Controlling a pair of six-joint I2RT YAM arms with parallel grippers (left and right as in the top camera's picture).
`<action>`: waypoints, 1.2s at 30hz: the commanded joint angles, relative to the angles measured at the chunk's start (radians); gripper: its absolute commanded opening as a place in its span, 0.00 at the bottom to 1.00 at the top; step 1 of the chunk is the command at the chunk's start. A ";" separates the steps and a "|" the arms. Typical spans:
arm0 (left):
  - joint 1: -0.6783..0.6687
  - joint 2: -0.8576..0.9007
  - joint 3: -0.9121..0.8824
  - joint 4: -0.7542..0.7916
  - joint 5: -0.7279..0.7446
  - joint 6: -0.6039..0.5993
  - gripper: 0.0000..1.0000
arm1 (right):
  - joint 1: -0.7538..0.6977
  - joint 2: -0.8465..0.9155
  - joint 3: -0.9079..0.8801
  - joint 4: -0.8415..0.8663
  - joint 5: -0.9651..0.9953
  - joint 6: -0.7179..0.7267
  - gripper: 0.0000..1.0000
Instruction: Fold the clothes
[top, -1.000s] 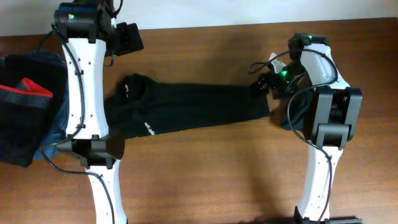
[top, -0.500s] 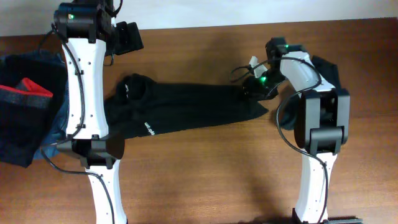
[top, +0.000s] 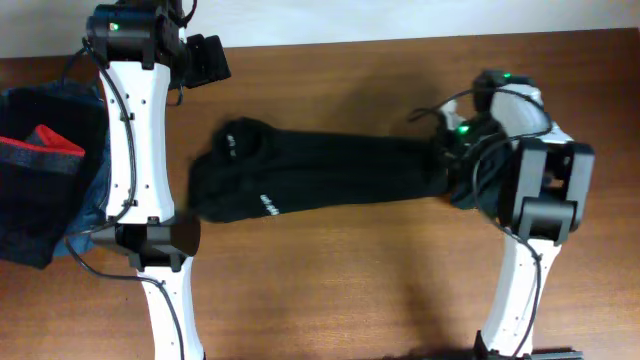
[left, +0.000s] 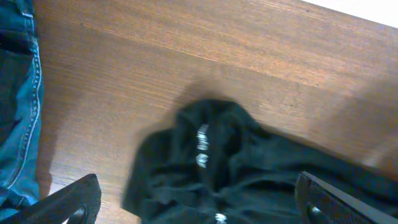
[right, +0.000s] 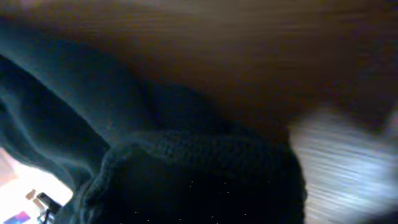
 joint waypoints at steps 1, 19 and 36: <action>0.000 0.008 0.000 0.007 -0.011 -0.006 0.99 | -0.047 0.028 0.142 -0.066 0.085 -0.047 0.04; 0.000 0.008 0.000 0.015 -0.012 -0.006 0.99 | 0.367 0.028 0.378 -0.227 0.169 0.088 0.04; 0.000 0.008 -0.004 0.016 -0.012 -0.006 0.99 | 0.501 0.027 0.379 -0.151 0.118 0.152 0.99</action>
